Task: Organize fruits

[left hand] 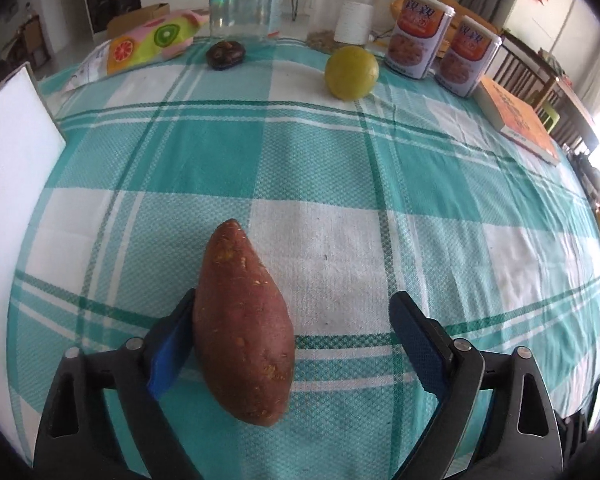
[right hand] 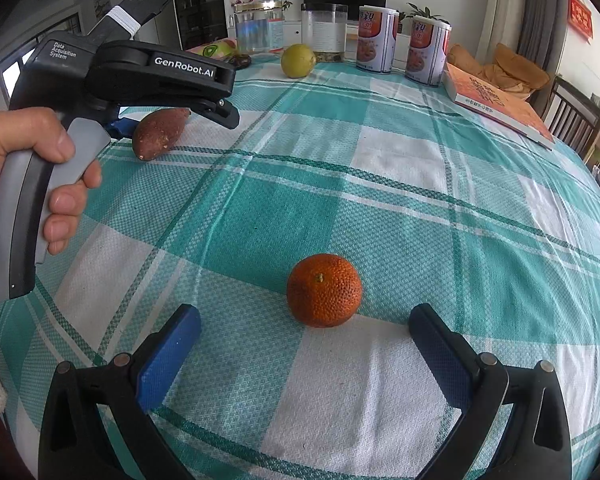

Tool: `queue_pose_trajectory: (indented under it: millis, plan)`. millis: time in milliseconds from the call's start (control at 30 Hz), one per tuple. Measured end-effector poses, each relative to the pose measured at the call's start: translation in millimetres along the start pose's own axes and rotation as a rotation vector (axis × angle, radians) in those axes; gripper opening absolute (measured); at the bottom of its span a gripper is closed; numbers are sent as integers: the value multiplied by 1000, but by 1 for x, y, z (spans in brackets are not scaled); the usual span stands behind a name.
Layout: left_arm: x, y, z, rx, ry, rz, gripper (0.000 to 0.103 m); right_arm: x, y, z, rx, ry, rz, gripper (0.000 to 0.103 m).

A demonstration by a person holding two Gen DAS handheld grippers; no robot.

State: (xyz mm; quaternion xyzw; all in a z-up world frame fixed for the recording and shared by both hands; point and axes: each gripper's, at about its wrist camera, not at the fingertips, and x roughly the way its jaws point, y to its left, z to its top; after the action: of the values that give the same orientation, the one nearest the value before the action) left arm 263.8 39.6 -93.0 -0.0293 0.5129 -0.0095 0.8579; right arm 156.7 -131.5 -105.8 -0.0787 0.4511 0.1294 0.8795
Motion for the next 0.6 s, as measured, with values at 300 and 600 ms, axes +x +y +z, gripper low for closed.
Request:
queue_pose_trajectory:
  millis: [300,600]
  plan:
    - [-20,27,-24,63,2,-7,42,0,0,0,0,0,0,103]
    - [-65,50,-85,108,51,-112,42,1,0,0,1,0,0,103]
